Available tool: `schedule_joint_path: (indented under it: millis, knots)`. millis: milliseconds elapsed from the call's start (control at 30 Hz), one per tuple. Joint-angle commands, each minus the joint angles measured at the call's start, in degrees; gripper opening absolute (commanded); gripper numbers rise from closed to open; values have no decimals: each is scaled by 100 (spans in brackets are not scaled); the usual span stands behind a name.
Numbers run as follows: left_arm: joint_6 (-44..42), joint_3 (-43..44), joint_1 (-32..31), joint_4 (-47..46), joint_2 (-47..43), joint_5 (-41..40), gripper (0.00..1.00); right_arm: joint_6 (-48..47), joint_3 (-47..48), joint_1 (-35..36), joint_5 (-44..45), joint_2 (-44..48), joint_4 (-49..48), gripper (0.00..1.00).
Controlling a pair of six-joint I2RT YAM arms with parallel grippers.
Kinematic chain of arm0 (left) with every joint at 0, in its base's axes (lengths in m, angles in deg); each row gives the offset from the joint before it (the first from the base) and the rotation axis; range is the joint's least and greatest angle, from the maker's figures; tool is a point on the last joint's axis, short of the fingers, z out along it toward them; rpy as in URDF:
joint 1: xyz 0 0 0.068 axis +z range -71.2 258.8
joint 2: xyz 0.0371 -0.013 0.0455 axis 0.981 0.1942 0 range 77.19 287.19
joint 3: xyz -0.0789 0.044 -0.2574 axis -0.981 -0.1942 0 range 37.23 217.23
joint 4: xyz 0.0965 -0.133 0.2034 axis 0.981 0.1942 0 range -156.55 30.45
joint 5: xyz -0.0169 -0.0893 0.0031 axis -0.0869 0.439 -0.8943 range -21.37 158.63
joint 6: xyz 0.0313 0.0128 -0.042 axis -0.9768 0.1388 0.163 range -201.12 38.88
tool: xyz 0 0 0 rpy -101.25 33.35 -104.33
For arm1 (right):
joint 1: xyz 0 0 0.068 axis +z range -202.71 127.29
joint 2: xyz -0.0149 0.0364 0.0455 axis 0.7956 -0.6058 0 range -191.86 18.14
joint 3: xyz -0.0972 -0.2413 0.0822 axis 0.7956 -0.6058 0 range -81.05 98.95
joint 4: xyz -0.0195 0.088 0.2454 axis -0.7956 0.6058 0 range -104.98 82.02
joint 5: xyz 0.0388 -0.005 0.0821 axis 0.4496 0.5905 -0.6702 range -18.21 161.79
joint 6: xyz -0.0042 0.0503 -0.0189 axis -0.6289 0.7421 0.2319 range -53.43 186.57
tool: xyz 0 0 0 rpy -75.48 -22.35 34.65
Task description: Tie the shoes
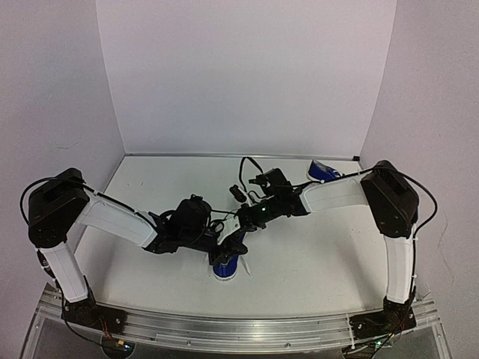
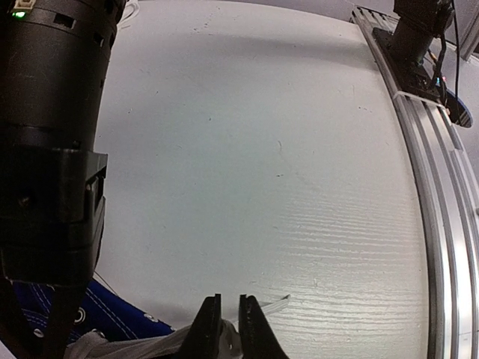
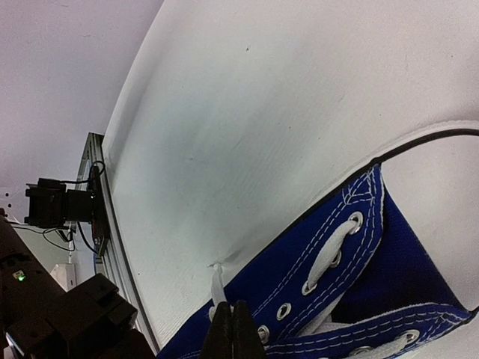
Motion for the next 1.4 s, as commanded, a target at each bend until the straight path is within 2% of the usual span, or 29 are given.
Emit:
schedule_joint_path:
  millis: [0,167,433,500,667,967,1200,1367]
  knots:
    - [196,-83,-70,-260,-252,-20,17,-241,-62,1,-146,329,-194,0]
    - [548,-608,99,-533,-881,141,37,-368,-276,-1,-209,460,-192,0]
    - [1033,-1382,759,-910,-1819,550,53,-456,-354,2,-219,562,-206,0]
    - [1121,-1476,943,-993,-1894,451,53,-473,-345,0,-234,570,-209,0]
    - [1198,-1419,1368,-1122,-1625,514,38,-476,-319,1,-269,577,-226,0]
    - [1054,-1069,1605,-1462,-761,1324,38,-458,-378,18,-323,736,-266,0]
    - [893,-831,1605,-1494,-460,1536,39,-434,-382,41,-350,758,-288,0]
    - [892,-675,1603,-1605,-239,1534,36,-430,-380,64,-359,715,-296,0]
